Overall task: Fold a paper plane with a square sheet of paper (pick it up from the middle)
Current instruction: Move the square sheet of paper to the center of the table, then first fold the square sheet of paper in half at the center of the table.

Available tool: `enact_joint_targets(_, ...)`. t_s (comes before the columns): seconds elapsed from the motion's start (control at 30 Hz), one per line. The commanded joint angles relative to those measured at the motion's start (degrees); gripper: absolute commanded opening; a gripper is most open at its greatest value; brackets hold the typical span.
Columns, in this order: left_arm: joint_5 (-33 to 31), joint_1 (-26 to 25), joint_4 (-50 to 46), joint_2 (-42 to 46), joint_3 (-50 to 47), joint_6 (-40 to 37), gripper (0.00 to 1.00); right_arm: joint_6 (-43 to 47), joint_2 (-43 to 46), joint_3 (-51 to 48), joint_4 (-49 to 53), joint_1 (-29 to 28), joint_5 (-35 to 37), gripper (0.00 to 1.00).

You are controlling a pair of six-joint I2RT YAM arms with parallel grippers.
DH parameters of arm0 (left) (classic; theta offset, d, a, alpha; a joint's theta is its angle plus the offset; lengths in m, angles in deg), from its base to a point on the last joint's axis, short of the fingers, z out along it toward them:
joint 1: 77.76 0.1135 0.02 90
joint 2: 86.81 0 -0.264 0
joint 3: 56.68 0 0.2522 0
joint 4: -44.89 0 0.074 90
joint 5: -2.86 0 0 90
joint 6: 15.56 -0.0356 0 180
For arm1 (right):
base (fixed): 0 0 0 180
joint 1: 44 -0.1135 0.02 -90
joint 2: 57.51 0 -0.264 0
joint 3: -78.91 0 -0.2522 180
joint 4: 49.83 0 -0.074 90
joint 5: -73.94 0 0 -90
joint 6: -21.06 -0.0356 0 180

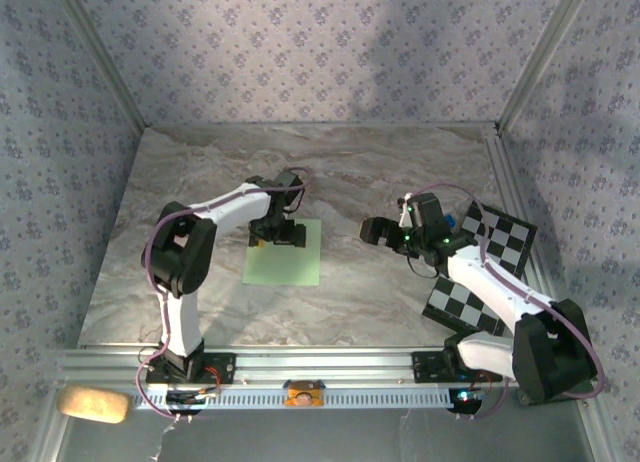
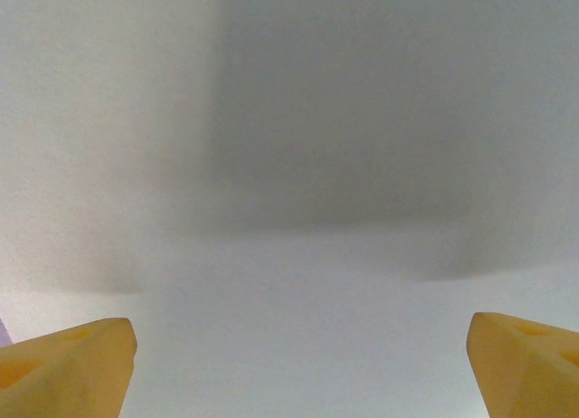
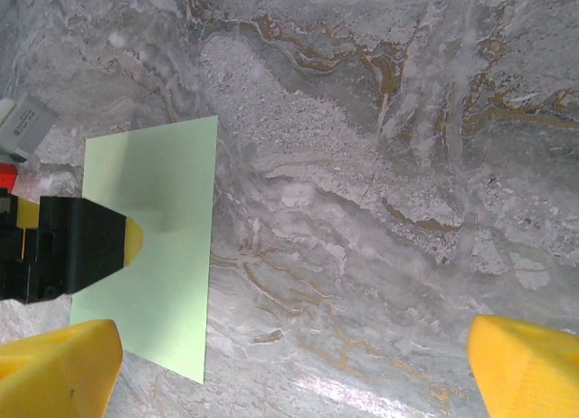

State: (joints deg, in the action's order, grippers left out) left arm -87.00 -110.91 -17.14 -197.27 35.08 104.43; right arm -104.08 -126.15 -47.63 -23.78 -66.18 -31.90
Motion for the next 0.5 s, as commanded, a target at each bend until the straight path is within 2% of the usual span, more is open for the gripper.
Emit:
enact_joint_targets(0.0,-0.6,0.0,-1.0,-1.7,2.3,0.7,0.94,0.5,-1.3,2.3,1.9,-0.3,-0.4,1.00)
enact_joint_targets(0.47,-1.7,-1.2,0.0,-5.2,0.3,1.6,0.95,0.6,-1.8,2.8,3.9,-0.5,1.4,1.00)
